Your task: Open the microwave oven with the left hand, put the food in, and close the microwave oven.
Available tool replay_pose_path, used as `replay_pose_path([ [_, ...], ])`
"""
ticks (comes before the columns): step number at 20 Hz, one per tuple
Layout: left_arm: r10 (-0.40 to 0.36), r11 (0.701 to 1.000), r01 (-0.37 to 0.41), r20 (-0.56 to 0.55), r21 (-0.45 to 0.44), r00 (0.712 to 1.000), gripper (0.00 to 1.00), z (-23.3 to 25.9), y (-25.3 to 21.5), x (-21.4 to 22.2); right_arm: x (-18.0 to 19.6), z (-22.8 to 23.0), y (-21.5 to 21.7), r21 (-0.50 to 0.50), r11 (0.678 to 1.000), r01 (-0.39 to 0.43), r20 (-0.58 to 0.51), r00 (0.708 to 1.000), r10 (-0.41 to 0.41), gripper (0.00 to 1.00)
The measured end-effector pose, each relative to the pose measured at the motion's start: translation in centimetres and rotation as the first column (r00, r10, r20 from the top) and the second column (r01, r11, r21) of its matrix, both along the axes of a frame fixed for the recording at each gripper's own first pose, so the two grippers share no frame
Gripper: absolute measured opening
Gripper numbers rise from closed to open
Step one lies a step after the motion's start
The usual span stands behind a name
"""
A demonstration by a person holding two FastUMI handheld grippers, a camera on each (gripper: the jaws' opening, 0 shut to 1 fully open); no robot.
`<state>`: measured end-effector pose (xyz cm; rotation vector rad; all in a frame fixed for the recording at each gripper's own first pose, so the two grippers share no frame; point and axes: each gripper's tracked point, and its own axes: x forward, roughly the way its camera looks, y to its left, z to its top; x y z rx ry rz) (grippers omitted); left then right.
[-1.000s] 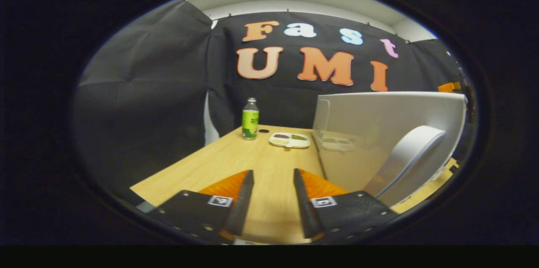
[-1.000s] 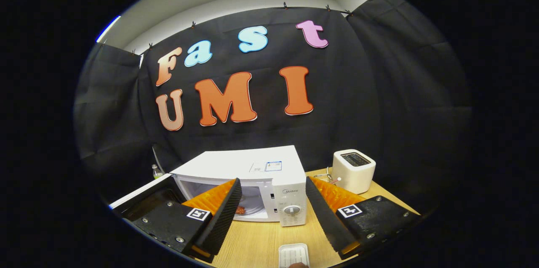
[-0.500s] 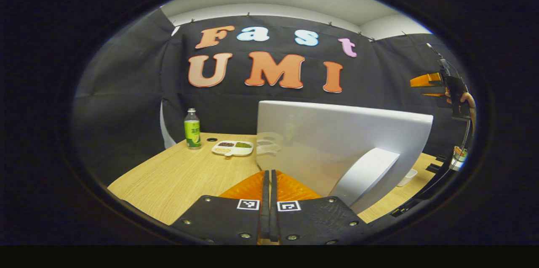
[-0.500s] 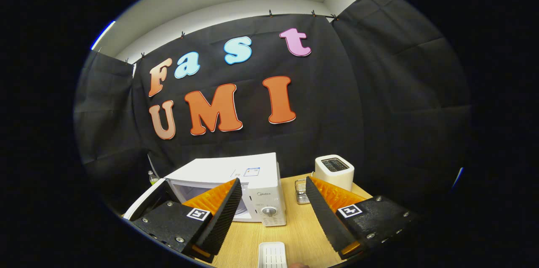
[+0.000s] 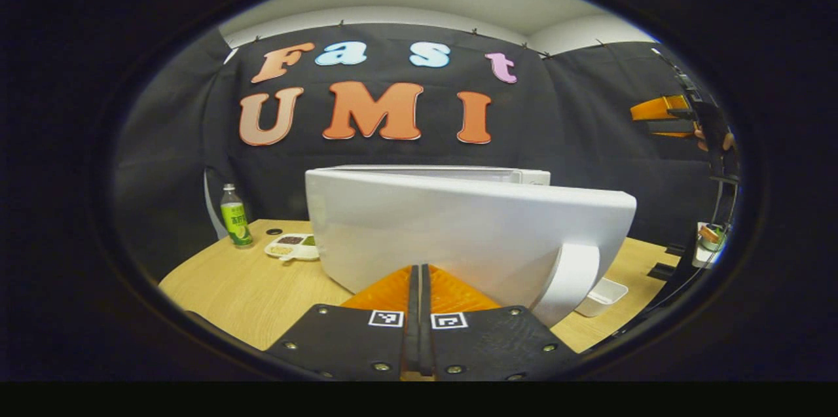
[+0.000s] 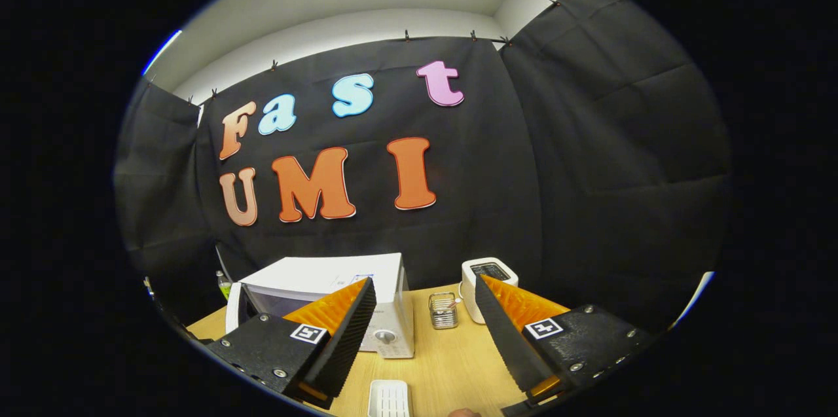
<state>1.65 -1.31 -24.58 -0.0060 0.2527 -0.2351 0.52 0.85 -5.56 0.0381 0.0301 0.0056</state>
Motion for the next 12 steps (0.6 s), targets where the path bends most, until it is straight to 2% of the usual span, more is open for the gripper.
replay_pose_path([
  [1, -0.010, 1.000, 0.010, -0.006, -0.010, 1.000, 0.02, -0.1, -1.0, 0.7, 0.1, -0.1, -0.3, -0.001, 1.000, -0.001, -0.005, 1.000, 0.001, 0.94],
  [8, -0.018, 1.000, 0.018, 0.004, -0.008, 1.000, 0.01, 0.1, -4.6, 6.5, 0.8, -0.7, -2.9, -0.017, 1.000, 0.025, -0.023, 0.999, -0.025, 0.94],
  [12, -0.014, 1.000, 0.014, 0.008, 0.023, 1.000, 0.01, -0.4, -5.5, 9.3, 1.2, -1.4, -4.0, -0.007, 0.999, 0.040, -0.033, 0.999, -0.040, 0.95],
])
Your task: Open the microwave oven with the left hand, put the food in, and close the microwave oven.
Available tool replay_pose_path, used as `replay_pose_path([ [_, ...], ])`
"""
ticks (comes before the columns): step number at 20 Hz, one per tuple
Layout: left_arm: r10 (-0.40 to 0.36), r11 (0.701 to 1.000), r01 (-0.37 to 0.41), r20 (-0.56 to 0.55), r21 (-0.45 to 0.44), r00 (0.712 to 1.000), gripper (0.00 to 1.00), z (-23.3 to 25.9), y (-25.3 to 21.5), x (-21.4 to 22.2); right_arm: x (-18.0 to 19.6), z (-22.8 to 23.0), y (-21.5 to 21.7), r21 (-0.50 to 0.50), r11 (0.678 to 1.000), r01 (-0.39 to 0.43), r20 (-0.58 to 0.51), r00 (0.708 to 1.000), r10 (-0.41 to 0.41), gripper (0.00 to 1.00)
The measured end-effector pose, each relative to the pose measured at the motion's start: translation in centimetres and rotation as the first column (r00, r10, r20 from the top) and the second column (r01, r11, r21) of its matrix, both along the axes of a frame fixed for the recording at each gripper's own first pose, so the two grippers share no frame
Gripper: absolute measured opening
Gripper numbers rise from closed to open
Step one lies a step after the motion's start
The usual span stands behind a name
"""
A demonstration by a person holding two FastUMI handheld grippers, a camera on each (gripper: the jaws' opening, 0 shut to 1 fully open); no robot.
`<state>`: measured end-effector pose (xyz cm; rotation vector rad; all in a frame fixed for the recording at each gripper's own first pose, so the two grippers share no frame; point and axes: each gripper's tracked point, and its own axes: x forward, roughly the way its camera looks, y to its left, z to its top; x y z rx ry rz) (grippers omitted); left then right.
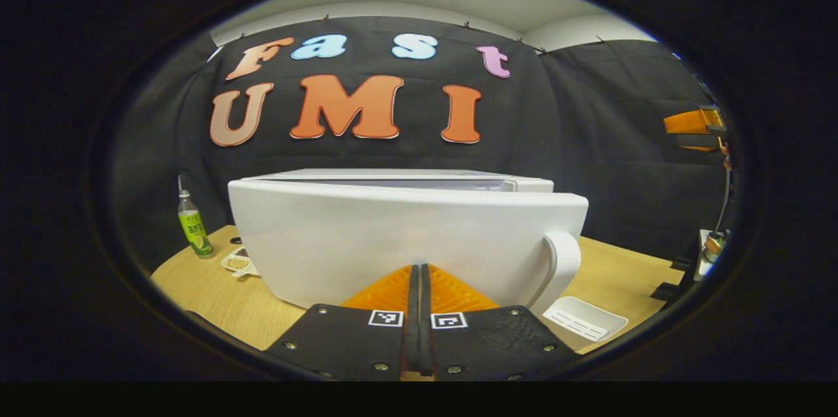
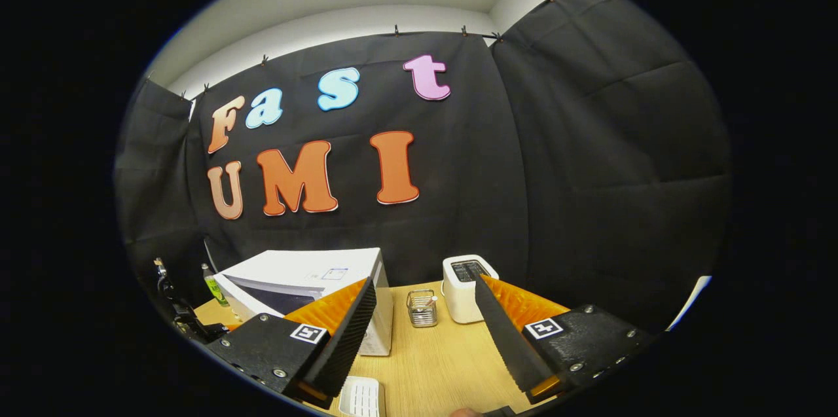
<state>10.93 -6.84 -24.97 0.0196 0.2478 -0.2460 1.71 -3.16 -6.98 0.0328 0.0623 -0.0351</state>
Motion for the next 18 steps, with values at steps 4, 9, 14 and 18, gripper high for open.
replay_pose_path([
  [4, 0.018, 1.000, -0.018, 0.001, -0.005, 1.000, 0.01, -0.4, -0.3, 2.5, 0.7, -1.1, -1.2, 0.003, 1.000, 0.019, -0.020, 1.000, -0.019, 0.95],
  [9, 0.055, 0.998, -0.055, 0.023, 0.014, 0.998, 0.00, -0.2, -0.8, 5.3, 1.8, -2.2, -1.6, -0.002, 1.000, 0.027, -0.045, 0.999, -0.027, 0.95],
  [14, 0.100, 0.992, -0.103, 0.040, 0.074, 0.994, 0.02, -0.4, -0.4, 6.7, 2.4, -3.0, -1.1, -0.009, 1.000, 0.017, -0.060, 0.998, -0.017, 0.94],
  [18, 0.112, 0.994, -0.113, 0.020, 0.016, 0.993, 0.01, -0.2, -0.2, 7.6, 2.9, -3.7, -0.1, -0.007, 1.000, -0.002, -0.077, 0.997, 0.001, 0.94],
])
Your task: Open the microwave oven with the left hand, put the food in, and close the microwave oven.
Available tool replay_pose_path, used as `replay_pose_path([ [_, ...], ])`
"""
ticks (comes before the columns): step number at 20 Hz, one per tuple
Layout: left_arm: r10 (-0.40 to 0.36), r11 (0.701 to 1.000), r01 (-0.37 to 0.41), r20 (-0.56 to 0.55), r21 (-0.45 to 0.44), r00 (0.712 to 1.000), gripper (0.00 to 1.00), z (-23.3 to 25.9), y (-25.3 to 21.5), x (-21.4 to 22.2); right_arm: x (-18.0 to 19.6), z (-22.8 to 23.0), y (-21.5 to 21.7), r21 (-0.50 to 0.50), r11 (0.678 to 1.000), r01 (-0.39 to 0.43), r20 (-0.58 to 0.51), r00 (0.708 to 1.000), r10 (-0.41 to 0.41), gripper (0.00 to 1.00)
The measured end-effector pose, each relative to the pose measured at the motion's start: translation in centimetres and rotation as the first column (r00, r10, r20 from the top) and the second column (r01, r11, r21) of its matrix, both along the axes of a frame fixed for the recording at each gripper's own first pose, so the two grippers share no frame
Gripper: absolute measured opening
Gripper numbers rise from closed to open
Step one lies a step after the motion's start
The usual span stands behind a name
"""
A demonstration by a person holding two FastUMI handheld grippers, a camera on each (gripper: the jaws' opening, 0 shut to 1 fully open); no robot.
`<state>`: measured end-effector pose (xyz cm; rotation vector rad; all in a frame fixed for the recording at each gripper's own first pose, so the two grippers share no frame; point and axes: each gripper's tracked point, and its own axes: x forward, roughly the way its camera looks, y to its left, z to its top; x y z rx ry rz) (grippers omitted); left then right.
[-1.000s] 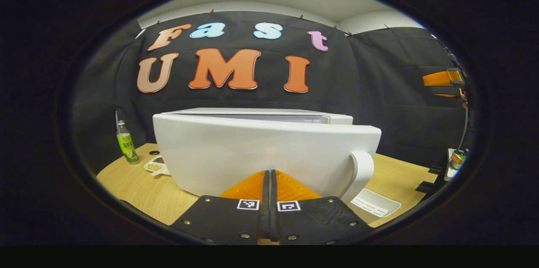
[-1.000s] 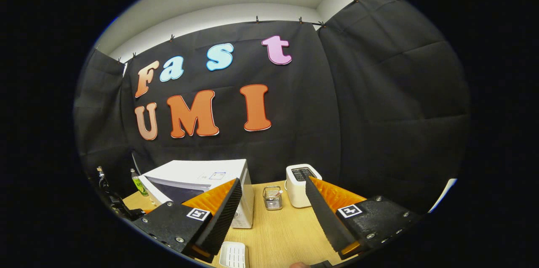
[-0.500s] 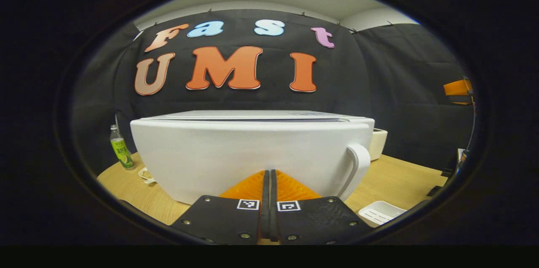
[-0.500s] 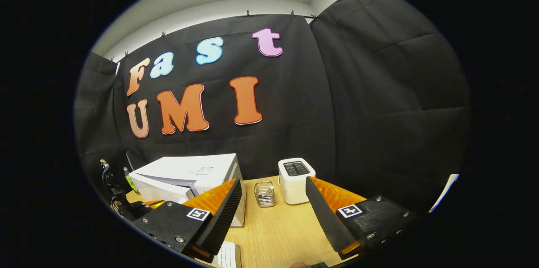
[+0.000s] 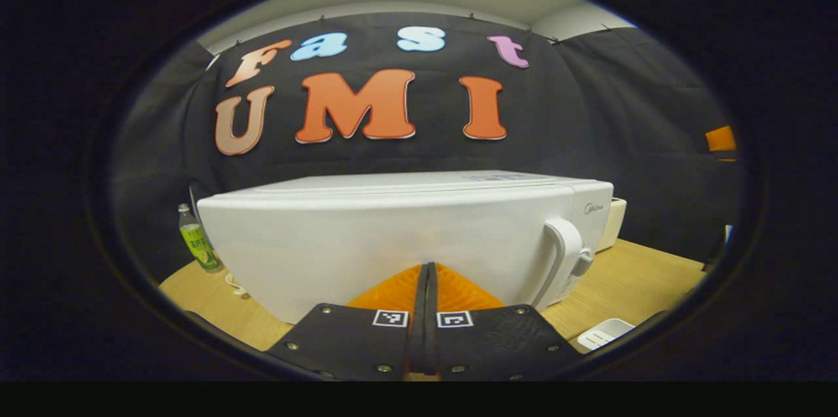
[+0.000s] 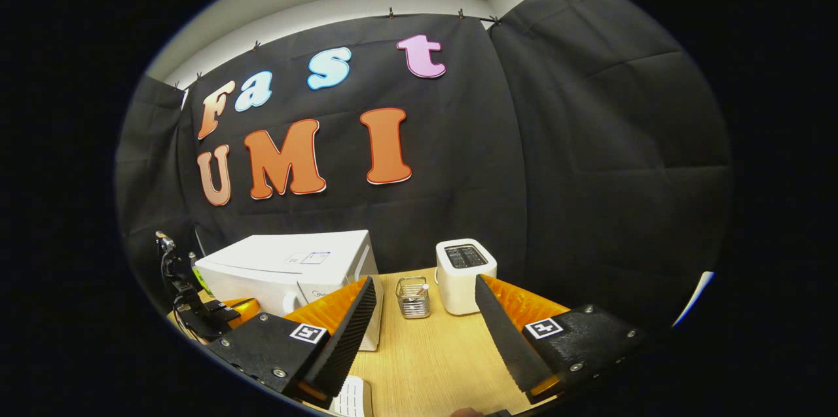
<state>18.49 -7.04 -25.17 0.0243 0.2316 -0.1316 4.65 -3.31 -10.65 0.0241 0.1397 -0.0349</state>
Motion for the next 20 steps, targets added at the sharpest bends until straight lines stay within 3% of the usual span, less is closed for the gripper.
replay_pose_path([
  [3, 0.014, 1.000, -0.014, -0.058, 0.013, 0.998, 0.02, 0.6, 0.6, -1.0, 0.2, -0.8, 1.2, 0.015, 1.000, -0.022, -0.026, 0.999, 0.023, 0.94],
  [8, 0.001, 0.998, -0.003, 0.032, 0.064, 0.999, 0.01, 9.2, 4.3, -4.7, 0.4, 0.4, 3.0, 0.015, 0.999, -0.049, -0.013, 0.999, 0.049, 0.95],
  [10, 0.002, 1.000, -0.003, 0.046, 0.021, 0.999, 0.01, 12.8, 6.0, -6.1, 0.1, 1.4, 4.0, 0.021, 0.997, -0.070, -0.001, 0.998, 0.070, 0.94],
  [13, 0.036, 0.999, -0.034, 0.058, -0.033, 0.998, 0.05, 18.1, 9.8, -8.5, 0.2, 3.2, 5.2, 0.005, 0.996, -0.089, 0.022, 0.996, 0.089, 0.94],
  [14, 0.058, 0.998, -0.056, 0.072, -0.028, 0.996, 0.00, 19.8, 11.4, -9.2, 0.0, 4.0, 5.6, 0.000, 0.995, -0.095, 0.030, 0.995, 0.095, 0.94],
  [17, 0.115, 0.993, -0.117, 0.106, 0.013, 0.988, 0.00, 23.4, 15.3, -11.9, -0.3, 6.6, 7.0, -0.001, 0.993, -0.116, 0.059, 0.991, 0.116, 0.95],
  [20, 0.157, 0.985, -0.164, 0.119, 0.046, 0.980, 0.13, 25.7, 18.2, -14.4, -0.5, 8.7, 8.2, -0.006, 0.992, -0.129, 0.092, 0.987, 0.129, 0.95],
])
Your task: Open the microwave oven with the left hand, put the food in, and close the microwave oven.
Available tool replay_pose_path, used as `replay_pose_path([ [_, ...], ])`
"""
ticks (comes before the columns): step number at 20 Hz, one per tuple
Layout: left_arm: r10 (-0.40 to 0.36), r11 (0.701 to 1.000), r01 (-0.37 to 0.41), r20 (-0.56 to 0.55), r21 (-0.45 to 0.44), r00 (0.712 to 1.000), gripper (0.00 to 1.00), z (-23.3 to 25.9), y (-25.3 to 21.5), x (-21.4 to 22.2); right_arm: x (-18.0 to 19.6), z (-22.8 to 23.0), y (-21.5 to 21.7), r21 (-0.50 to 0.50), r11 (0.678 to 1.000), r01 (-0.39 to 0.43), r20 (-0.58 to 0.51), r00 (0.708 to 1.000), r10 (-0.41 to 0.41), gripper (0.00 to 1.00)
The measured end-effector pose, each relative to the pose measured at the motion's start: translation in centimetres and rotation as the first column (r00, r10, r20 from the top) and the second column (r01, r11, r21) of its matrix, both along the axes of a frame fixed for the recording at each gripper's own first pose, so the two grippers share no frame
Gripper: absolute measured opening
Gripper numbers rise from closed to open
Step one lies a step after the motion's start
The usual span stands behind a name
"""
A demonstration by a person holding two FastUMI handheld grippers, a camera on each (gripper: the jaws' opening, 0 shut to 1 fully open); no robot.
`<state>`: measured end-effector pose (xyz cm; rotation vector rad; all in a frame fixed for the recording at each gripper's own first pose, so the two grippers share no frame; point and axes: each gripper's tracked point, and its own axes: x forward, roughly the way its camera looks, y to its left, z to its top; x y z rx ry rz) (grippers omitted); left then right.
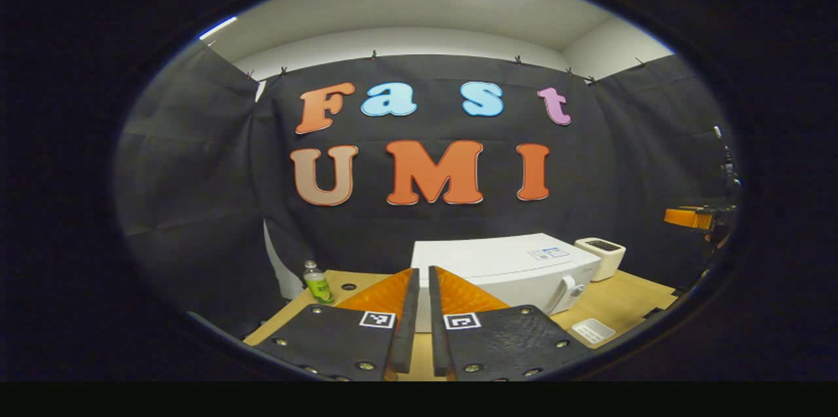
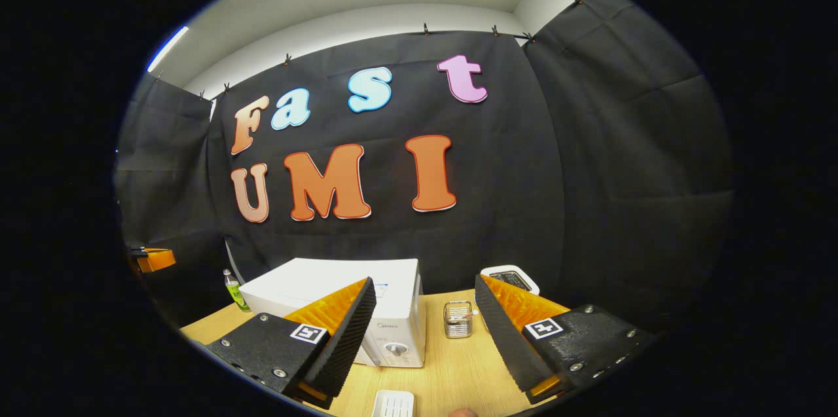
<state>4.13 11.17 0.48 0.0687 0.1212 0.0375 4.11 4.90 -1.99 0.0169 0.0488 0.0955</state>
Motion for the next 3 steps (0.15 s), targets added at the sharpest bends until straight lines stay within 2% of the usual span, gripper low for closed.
replay_pose_path([
  [2, 0.015, 1.000, -0.015, -0.006, -0.010, 1.000, 0.25, 0.9, 1.2, -1.5, -0.2, 0.7, 1.0, 0.007, 1.000, -0.015, 0.006, 1.000, 0.015, 0.94],
  [3, 0.018, 0.999, -0.018, -0.008, -0.032, 1.000, 0.24, 1.3, 1.5, -2.0, -0.3, 0.9, 1.5, 0.005, 1.000, -0.024, 0.008, 1.000, 0.024, 0.94],
])
